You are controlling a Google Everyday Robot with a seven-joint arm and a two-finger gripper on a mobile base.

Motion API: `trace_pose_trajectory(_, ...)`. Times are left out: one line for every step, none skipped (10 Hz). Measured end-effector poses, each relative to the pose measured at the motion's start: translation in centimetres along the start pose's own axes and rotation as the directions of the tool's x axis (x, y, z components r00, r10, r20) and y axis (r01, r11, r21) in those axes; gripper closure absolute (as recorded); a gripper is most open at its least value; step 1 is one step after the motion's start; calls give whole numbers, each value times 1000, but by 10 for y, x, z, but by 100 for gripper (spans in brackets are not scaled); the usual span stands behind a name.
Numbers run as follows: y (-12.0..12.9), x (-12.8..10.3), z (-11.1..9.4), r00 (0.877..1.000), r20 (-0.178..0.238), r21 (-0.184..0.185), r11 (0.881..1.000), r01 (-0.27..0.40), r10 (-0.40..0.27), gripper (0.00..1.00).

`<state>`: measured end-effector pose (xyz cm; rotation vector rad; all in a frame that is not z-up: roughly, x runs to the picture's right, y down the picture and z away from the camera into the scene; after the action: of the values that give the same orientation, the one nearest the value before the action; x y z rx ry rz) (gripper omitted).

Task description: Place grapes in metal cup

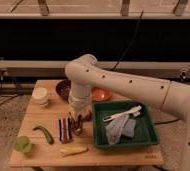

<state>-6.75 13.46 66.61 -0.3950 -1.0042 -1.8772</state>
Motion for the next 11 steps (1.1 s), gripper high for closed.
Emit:
trace_pose_trajectory(-1,1,2,1000,5,2,1000,0,0,42)
trace_pose_trajectory(-3,2,4,1000,10,5,1000,3,-3,30)
trace_pose_trajectory(-4,3,7,1000,15,7,1000,3,-3,22)
trace_pose_trajectory(-4,3,8,1000,19,9,1000,3,-3,20)
trace_pose_trajectory(-5,4,11,1000,23,12,1000,2,-2,20)
trace_pose_trajectory(-5,5,12,1000,25,16,1000,1,-1,20)
trace_pose_trajectory(-6,6,14,1000,28,20,1000,2,-2,20)
trace_pose_trajectory(-7,7,15,1000,29,23,1000,3,-3,20)
trace_pose_trajectory(-10,9,15,1000,27,32,999,6,-7,20)
trace_pose_trajectory(-10,10,14,1000,25,34,999,5,-6,20)
trace_pose_trajectory(-11,10,14,1000,25,34,999,6,-7,20)
